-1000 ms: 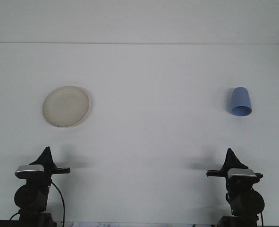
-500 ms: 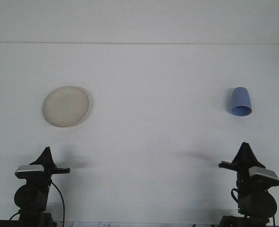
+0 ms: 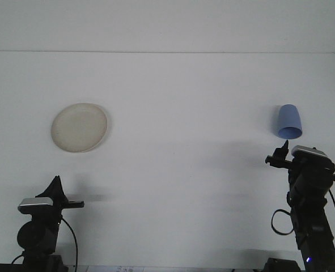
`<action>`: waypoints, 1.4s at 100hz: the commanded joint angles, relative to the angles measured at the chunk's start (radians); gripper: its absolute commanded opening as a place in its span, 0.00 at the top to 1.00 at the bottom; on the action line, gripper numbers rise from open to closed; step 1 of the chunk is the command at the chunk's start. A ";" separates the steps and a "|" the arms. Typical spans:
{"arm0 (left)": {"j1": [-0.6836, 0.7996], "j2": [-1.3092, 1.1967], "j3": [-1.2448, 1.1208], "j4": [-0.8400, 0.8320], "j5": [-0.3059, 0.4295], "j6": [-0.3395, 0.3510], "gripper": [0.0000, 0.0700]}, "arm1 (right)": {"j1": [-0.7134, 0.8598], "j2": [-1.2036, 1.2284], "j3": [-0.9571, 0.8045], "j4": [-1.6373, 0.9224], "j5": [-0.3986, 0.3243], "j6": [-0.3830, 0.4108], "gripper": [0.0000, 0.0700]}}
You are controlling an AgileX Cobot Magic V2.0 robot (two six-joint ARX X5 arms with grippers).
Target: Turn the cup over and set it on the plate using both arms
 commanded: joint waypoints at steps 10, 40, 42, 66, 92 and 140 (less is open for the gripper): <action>0.001 -0.002 -0.019 0.014 -0.003 0.001 0.98 | -0.090 0.180 0.008 0.078 -0.047 -0.060 0.30; 0.001 -0.002 -0.019 0.014 -0.003 0.001 0.98 | -0.248 0.474 0.008 0.377 -0.253 -0.146 0.34; 0.001 -0.002 -0.019 0.014 -0.003 0.001 0.98 | -0.254 0.494 0.008 0.402 -0.266 -0.148 0.34; 0.001 -0.002 -0.019 0.014 -0.003 0.001 0.98 | -0.283 0.710 0.056 0.591 -0.334 -0.164 0.34; 0.001 -0.002 -0.019 0.014 -0.003 0.002 0.98 | -0.283 0.891 0.199 0.618 -0.349 -0.171 0.34; 0.001 -0.002 -0.019 0.014 -0.003 0.001 0.98 | -0.283 1.012 0.282 0.717 -0.423 -0.196 0.97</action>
